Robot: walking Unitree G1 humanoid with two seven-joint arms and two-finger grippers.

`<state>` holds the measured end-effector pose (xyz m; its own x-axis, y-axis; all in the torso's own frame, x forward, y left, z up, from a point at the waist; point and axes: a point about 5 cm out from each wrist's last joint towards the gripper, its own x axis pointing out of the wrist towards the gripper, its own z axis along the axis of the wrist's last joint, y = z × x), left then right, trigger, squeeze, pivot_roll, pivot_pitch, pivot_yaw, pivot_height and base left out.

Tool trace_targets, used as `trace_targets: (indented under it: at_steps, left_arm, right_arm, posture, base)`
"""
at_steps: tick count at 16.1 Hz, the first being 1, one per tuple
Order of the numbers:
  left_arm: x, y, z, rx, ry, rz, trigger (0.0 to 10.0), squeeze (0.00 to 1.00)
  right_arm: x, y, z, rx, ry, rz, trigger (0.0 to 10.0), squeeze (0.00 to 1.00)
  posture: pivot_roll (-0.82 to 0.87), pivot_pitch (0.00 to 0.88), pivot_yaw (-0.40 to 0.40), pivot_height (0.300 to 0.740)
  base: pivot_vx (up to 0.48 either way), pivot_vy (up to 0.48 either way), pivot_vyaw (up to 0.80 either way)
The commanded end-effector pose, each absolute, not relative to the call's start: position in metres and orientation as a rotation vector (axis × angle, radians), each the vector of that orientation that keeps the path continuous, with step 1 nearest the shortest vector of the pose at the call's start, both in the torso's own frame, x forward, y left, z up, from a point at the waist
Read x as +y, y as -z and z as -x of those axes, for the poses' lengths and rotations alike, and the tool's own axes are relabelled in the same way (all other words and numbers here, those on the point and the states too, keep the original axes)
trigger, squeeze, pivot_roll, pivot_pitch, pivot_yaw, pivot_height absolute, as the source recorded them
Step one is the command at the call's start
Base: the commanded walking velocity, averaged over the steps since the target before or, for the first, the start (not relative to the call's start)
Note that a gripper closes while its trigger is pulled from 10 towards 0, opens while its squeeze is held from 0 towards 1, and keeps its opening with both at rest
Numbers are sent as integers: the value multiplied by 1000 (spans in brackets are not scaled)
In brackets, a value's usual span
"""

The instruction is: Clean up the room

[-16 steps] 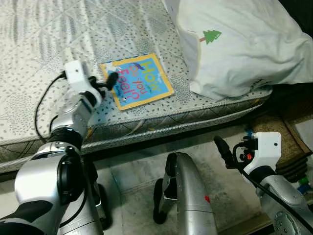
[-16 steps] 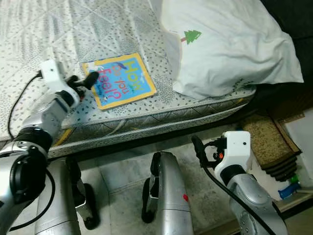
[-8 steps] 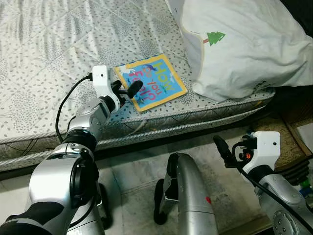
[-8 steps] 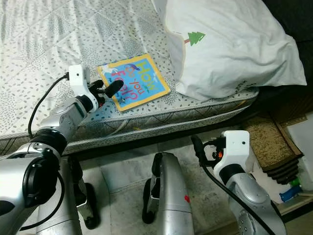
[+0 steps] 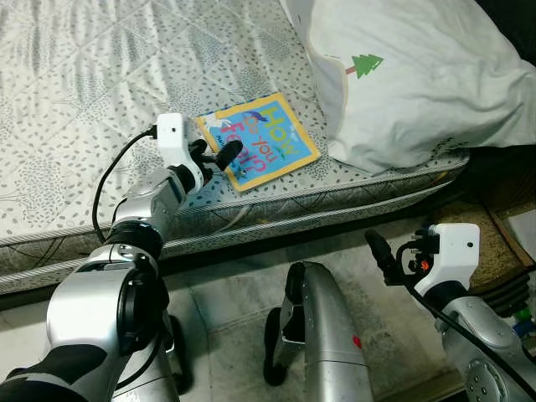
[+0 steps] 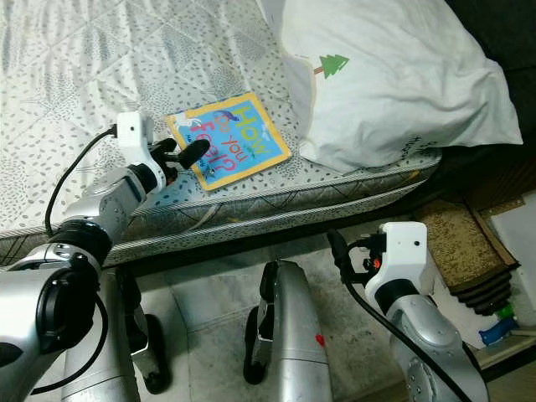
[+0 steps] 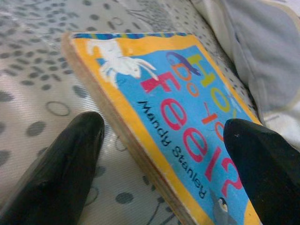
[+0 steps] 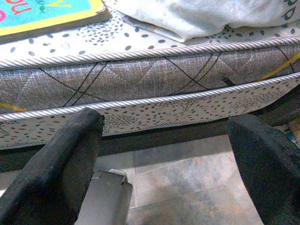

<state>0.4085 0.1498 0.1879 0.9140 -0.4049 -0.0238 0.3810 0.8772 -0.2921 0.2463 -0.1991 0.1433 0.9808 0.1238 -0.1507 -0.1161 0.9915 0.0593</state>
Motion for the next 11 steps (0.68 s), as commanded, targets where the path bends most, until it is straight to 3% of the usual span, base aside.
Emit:
trace_targets:
  at_steps: [1, 4, 5, 6, 7, 11]
  left_arm:
    - [148, -176, -406, 147, 391, 346, 10000, 0]
    - [147, -160, -402, 227, 354, 513, 10000, 0]
    - [148, -156, -401, 241, 335, 577, 4980, 0]
    - [149, -155, -400, 245, 323, 601, 1176, 0]
    - [149, -153, -400, 254, 326, 615, 0, 0]
    - [144, -146, -397, 310, 346, 629, 0, 0]
  right_arm:
    - [-205, -135, -242, 189, -97, -42, 10000, 0]
    - [-206, -137, -243, 183, -95, -40, 10000, 0]
    - [-206, -137, -244, 180, -93, -39, 10000, 0]
    - [-207, -138, -245, 178, -93, -38, 10000, 0]
    - [-206, -138, -245, 176, -94, -38, 10000, 0]
    - [-205, -139, -246, 171, -98, -38, 10000, 0]
  posture:
    - [-265, 366, -164, 533]
    - [-276, 357, -163, 533]
    - [-279, 354, -164, 533]
    - [-280, 354, -164, 533]
    - [-283, 352, -164, 533]
    - [-288, 346, -165, 533]
  base:
    - [0, 0, 0]
    - [0, 0, 0]
    - [0, 0, 0]
    - [0, 0, 0]
    - [0, 0, 0]
    - [0, 0, 0]
